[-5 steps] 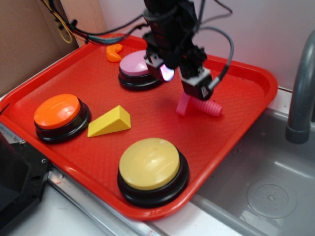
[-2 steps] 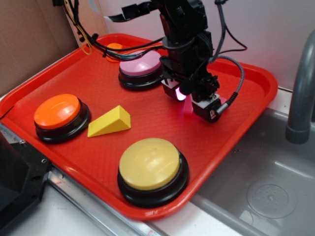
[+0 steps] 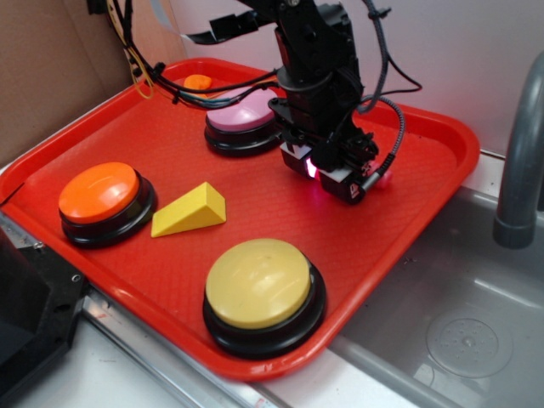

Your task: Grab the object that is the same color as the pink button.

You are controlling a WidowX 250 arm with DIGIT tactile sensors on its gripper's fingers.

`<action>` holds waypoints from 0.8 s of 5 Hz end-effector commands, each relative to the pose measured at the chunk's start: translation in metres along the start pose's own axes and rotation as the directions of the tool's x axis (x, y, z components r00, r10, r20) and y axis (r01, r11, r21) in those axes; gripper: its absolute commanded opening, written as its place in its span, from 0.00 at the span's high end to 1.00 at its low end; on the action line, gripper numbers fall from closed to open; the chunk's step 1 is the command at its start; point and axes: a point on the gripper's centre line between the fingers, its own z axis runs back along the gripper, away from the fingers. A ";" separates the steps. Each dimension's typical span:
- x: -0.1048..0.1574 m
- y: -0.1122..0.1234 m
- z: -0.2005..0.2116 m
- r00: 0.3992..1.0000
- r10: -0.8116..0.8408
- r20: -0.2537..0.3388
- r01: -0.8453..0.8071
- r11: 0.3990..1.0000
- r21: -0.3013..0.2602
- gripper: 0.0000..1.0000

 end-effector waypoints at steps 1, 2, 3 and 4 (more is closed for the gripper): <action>0.008 0.004 0.031 0.999 0.030 0.045 -0.029 0.999 -0.020 1.00; 0.009 0.013 0.045 0.997 0.066 0.033 -0.065 0.997 -0.041 1.00; 0.006 0.034 0.077 0.982 0.186 0.002 -0.186 0.979 -0.084 1.00; -0.007 0.069 0.121 0.968 0.246 -0.036 -0.249 0.956 -0.158 1.00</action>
